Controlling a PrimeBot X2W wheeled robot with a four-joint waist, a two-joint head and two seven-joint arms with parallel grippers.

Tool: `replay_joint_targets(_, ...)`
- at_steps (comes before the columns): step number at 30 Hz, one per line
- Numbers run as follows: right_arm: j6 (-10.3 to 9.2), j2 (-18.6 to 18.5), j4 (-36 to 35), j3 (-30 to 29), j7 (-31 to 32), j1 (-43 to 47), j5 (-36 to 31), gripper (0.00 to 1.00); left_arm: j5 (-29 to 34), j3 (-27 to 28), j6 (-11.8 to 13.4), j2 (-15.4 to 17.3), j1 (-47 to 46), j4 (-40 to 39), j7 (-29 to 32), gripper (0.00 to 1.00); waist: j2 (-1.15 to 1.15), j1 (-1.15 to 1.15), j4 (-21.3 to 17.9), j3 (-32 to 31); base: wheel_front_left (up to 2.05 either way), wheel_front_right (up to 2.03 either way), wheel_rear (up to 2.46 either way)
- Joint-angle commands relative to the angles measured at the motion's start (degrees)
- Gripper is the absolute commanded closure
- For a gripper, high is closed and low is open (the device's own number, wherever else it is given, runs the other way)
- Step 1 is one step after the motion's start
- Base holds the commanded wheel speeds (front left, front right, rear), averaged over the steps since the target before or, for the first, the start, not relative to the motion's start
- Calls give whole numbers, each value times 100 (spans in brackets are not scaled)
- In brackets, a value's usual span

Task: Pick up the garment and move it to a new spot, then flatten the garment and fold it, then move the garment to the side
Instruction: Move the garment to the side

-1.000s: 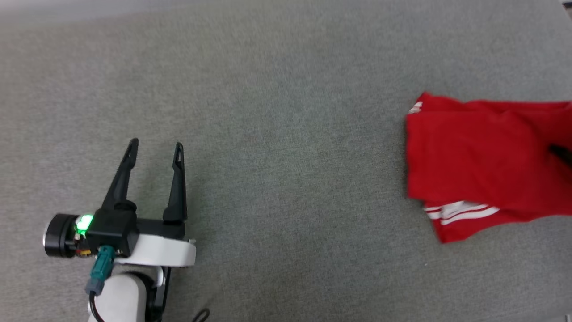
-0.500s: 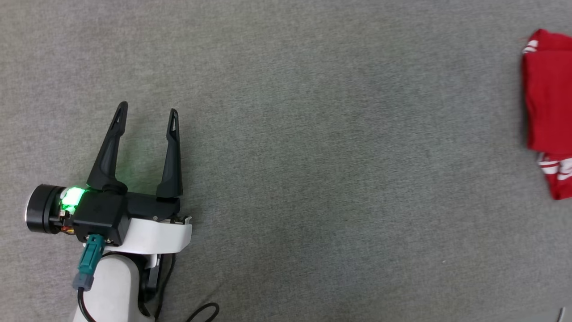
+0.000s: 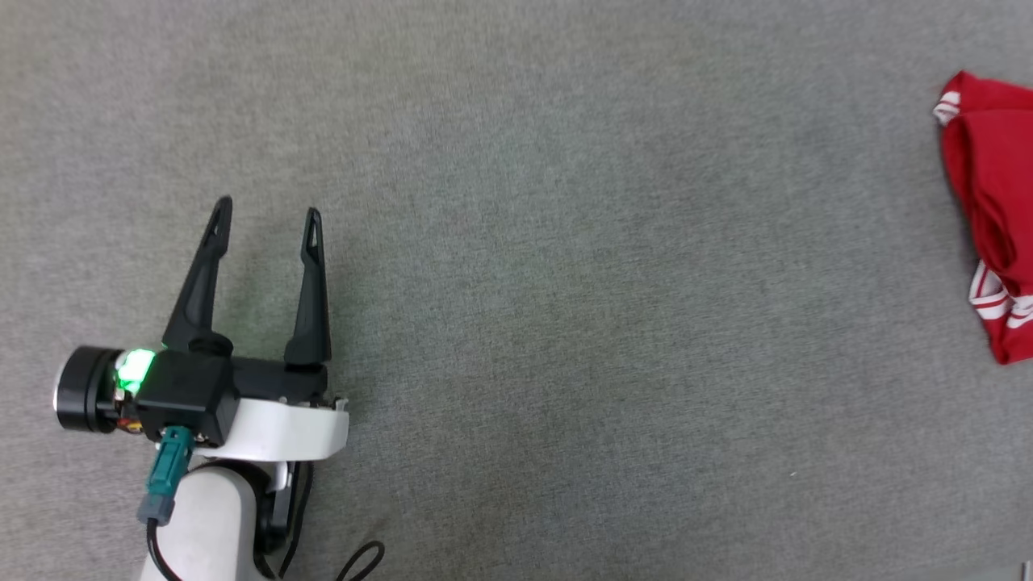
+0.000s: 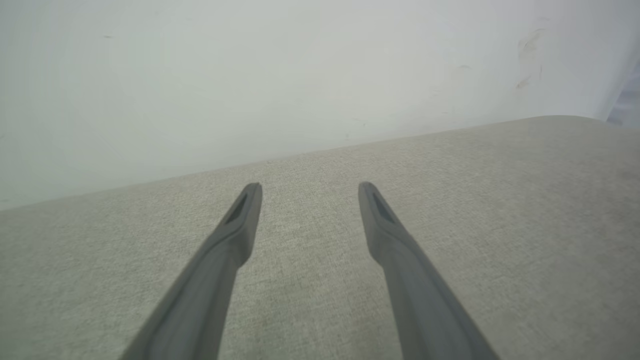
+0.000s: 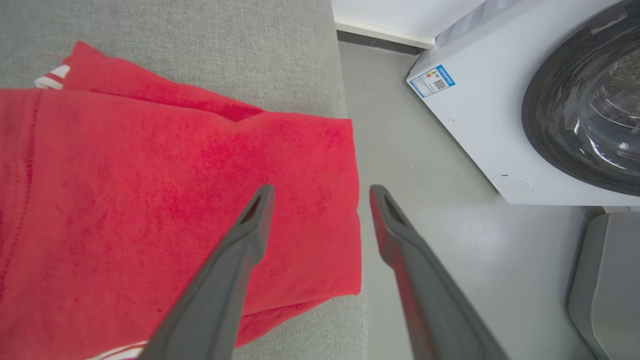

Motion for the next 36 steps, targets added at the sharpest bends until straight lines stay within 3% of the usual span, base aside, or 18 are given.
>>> replay_joint_targets(1,-9,20,-64,-37,-79,55,-19,0,-12,-4,29,-19,75,13,-12,0,0,-1,5,-160,0,0,0)
replay_joint_targets(11,-9,595,-971,-903,-2016,432,-667,0,-161,-27,107,-164,494,207,-12,0,0,-1,301,-1074,0,0,0)
replay_joint_targets(19,-9,1454,-2036,-1388,-3223,1220,-1187,0,-262,-19,142,-255,862,409,-12,0,0,-1,673,-1733,0,0,0)
replay_joint_targets(29,-9,2733,-3042,-1158,-4026,2459,-1557,0,-354,-38,227,-384,1246,608,-12,0,0,-1,1121,-2296,0,0,0)
replay_joint_targets(36,-8,3307,-3028,-891,-4208,3312,-1464,0,-399,-24,244,-420,1430,740,-12,0,0,-1,1314,-2592,0,0,0)
